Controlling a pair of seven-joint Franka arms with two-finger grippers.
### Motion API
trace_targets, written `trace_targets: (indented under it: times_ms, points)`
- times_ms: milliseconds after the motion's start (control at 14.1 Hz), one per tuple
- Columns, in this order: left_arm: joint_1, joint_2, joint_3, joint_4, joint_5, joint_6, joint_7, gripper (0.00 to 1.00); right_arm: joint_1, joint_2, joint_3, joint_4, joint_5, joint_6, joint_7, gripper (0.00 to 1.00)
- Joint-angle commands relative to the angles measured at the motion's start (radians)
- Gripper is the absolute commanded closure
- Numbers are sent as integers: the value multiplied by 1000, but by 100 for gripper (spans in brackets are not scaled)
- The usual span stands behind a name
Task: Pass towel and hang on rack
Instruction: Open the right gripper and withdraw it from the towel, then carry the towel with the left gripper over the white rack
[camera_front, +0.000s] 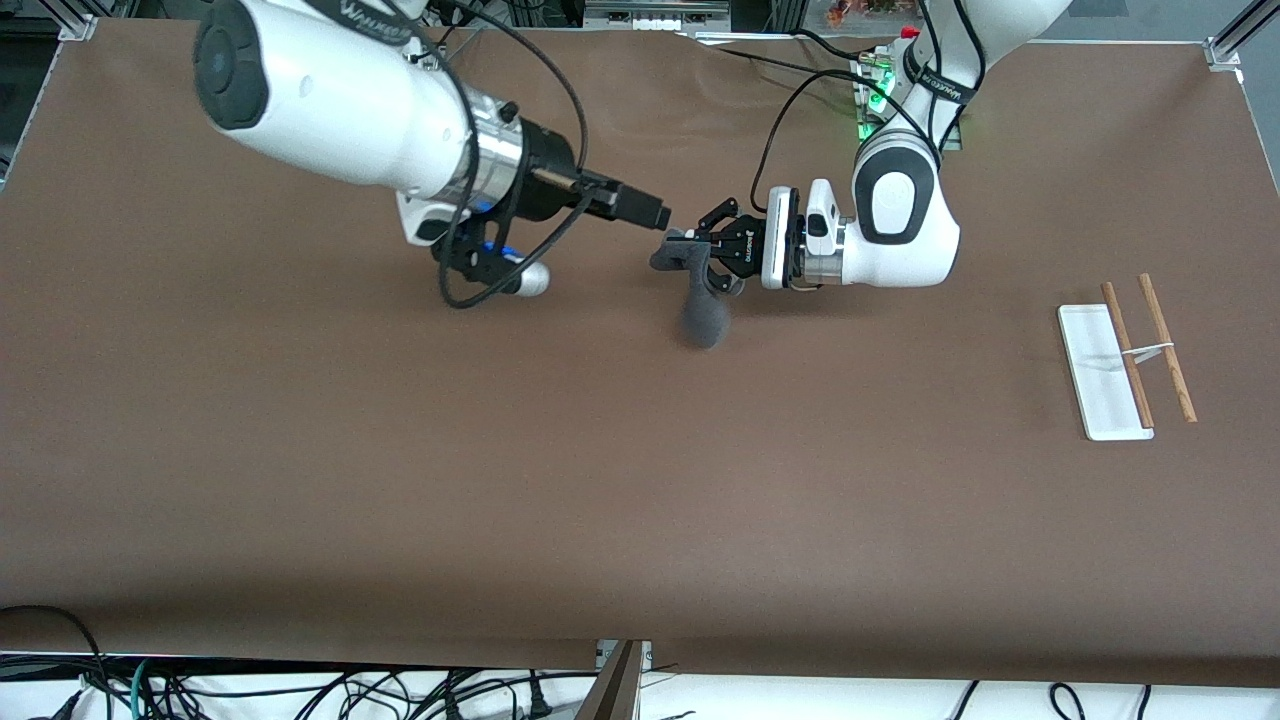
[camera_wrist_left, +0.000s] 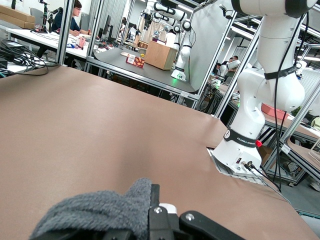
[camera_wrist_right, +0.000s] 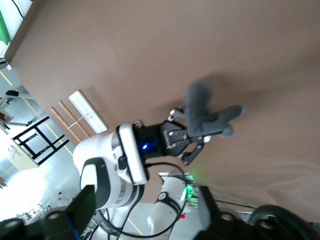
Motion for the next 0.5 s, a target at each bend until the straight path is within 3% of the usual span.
trace_targets:
  times_ms: [0, 213, 284, 425]
  points:
    - [3, -31, 4, 0, 60, 2, -25, 100, -53, -16, -6, 3, -51, -88, -100, 0]
    - [25, -55, 14, 78, 281, 0, -191, 100, -70, -79, -93, -7, -135, -179, -297, 0]
    - [40, -57, 11, 119, 391, -10, -277, 100, -73, -106, -121, -59, -180, -207, -403, 0]
    - [77, -54, 11, 225, 592, -108, -441, 100, -117, -204, -128, -179, -352, -239, -633, 0]
